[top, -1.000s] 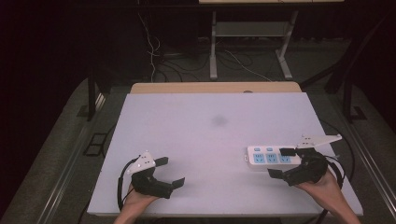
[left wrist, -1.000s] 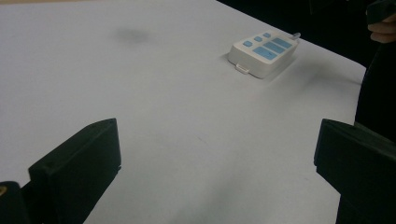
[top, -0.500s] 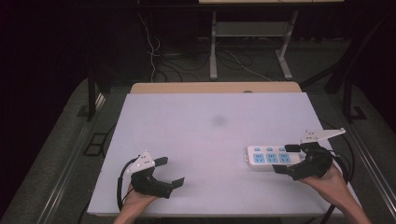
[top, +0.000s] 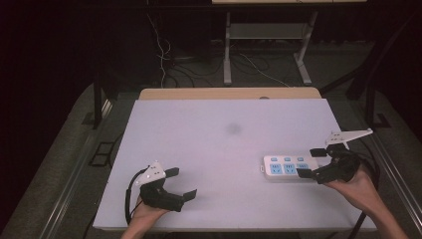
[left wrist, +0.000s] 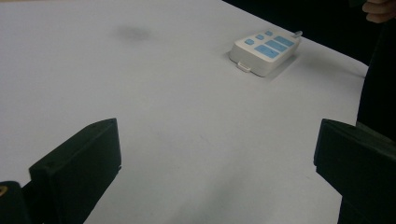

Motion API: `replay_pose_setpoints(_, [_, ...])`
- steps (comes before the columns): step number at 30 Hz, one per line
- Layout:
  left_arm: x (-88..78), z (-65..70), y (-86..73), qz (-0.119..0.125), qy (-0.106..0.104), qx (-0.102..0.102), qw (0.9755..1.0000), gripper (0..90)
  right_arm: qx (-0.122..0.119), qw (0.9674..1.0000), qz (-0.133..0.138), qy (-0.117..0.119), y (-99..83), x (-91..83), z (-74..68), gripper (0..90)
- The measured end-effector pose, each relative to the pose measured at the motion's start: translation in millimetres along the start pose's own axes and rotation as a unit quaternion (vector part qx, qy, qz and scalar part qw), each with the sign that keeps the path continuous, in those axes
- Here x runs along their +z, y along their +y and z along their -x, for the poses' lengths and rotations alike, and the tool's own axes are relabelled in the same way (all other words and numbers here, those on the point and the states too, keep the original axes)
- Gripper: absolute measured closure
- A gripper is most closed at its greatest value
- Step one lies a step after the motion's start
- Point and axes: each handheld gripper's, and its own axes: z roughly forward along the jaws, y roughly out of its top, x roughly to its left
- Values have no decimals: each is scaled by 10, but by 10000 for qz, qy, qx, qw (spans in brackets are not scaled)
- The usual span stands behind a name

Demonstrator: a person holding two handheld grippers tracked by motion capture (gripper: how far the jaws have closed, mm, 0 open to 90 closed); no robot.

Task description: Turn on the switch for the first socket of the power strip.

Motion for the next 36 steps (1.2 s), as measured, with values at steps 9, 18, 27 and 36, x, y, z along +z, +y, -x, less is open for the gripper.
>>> replay_pose_setpoints(9, [2, 0, -3, -5, 2, 1, 10000, 0, 85, 9999, -131, -18, 79, 28, 135, 13])
replay_pose_setpoints(18, [6, -5, -6, -32, -15, 9, 10000, 0, 124, 9996, -224, -70, 160, 54, 222, 12])
replay_pose_setpoints(27, [6, -6, -8, -46, -17, 14, 10000, 0, 215, 9991, -350, -129, 189, 114, 324, 13])
replay_pose_setpoints(36, [2, -4, -11, -45, -7, 8, 10000, 1, 302, 9983, -486, -103, 161, 135, 445, 183])
